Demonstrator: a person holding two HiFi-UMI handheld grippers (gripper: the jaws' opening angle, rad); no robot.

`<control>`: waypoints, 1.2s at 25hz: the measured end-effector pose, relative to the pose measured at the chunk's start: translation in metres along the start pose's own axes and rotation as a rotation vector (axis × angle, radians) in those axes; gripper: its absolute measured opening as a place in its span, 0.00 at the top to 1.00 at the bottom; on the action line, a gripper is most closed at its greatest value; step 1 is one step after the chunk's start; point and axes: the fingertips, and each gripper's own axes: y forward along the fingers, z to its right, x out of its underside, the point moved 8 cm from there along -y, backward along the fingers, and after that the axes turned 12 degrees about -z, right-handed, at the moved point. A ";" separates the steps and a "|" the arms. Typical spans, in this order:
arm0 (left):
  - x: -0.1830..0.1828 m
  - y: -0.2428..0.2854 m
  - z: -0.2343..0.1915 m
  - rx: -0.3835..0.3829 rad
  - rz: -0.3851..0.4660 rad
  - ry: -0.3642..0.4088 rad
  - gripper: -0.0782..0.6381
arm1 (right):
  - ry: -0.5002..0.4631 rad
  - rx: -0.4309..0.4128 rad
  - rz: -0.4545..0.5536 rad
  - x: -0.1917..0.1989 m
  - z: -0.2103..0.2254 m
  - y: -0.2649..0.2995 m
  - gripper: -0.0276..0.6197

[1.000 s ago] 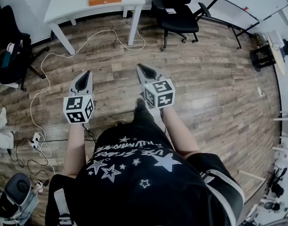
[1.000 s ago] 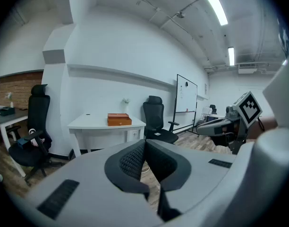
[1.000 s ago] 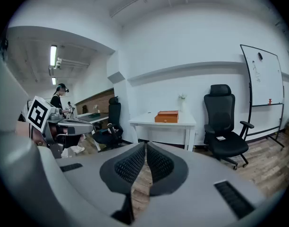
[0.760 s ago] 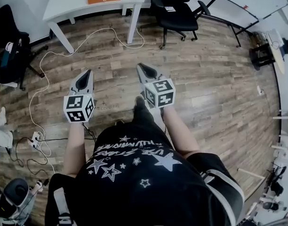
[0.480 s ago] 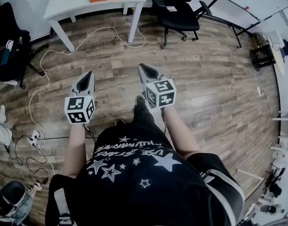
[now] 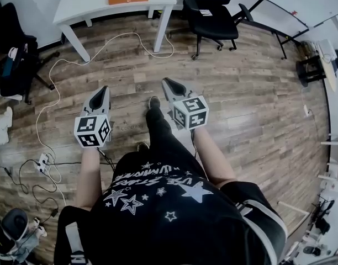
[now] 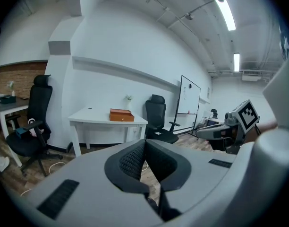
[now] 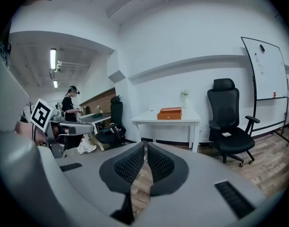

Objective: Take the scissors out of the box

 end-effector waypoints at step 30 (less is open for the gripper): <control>-0.207 0.292 -0.111 -0.083 -0.016 -0.034 0.87 | -0.033 -0.086 -0.010 -0.216 0.234 0.277 0.88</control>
